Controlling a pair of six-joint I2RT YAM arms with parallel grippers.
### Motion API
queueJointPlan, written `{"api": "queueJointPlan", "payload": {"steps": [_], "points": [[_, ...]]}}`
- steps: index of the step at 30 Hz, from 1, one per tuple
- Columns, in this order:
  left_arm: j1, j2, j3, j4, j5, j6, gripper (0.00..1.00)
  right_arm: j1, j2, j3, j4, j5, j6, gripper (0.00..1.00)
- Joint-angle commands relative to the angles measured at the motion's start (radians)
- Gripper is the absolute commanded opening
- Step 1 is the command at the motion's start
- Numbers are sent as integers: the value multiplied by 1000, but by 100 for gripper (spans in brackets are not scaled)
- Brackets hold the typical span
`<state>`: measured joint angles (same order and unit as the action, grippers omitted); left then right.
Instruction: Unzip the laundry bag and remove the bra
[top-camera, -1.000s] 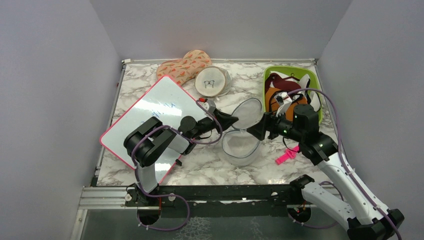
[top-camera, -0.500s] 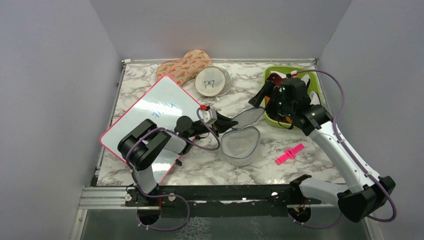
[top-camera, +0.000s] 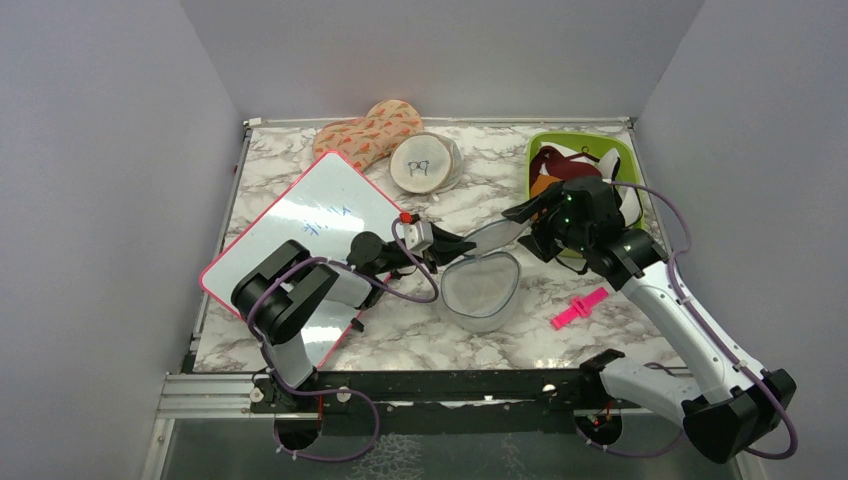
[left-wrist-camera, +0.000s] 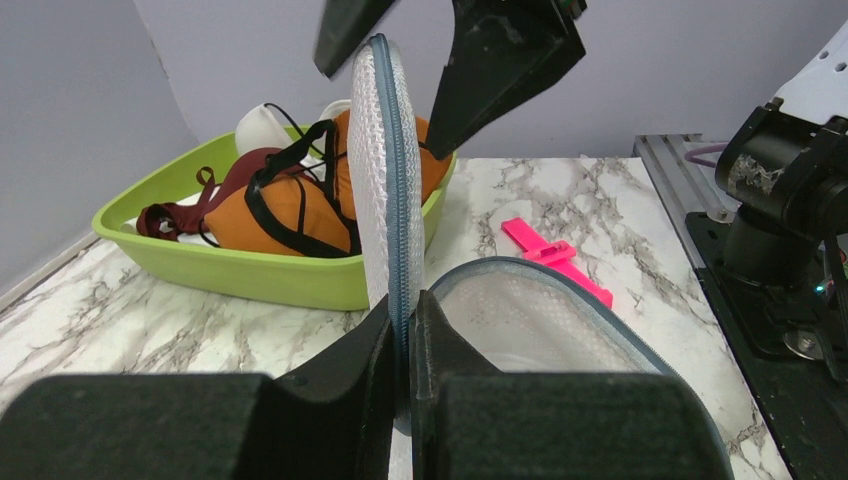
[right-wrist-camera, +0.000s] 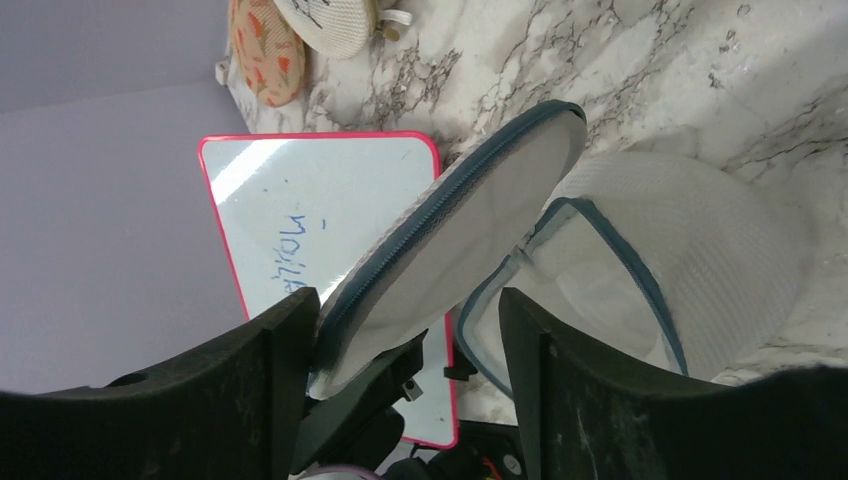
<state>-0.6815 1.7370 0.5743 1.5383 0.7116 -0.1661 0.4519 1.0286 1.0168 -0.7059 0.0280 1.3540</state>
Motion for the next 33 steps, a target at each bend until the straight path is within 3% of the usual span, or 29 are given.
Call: {"api": "queueJointPlan", "payload": {"steps": [1, 3, 4, 8, 9, 13, 15, 16, 21, 28, 33], "points": [[5, -30, -10, 249, 40, 16, 0, 2, -6, -16, 64, -35, 115, 53], [4, -30, -12, 249, 37, 10, 1, 2, -12, -27, 80, -63, 117, 41], [4, -45, -16, 249, 24, 5, 5, 2, -18, -34, 86, -73, 121, 37], [5, -99, -48, 230, -18, -9, 25, 2, -77, -92, 145, -117, 106, 5], [5, -114, -57, 218, -38, -12, 29, 1, -87, -106, 166, -132, 98, 1], [4, -218, -102, 90, -137, -49, 54, 2, -93, -149, 222, -192, 63, 1], [5, -303, -135, -5, -177, -64, 75, 2, -88, -171, 245, -209, 30, 1], [5, -352, -151, -64, -197, -69, 78, 2, -83, -180, 253, -209, 12, 1], [3, -609, -197, -429, -230, -78, 83, 2, -18, -146, 213, -149, -125, 1], [5, -964, -344, -627, -455, -234, 86, 2, -33, -70, 158, -34, -402, 1], [4, -1062, -311, -769, -542, -241, 86, 2, -157, -51, 143, 23, -631, 1]]}}
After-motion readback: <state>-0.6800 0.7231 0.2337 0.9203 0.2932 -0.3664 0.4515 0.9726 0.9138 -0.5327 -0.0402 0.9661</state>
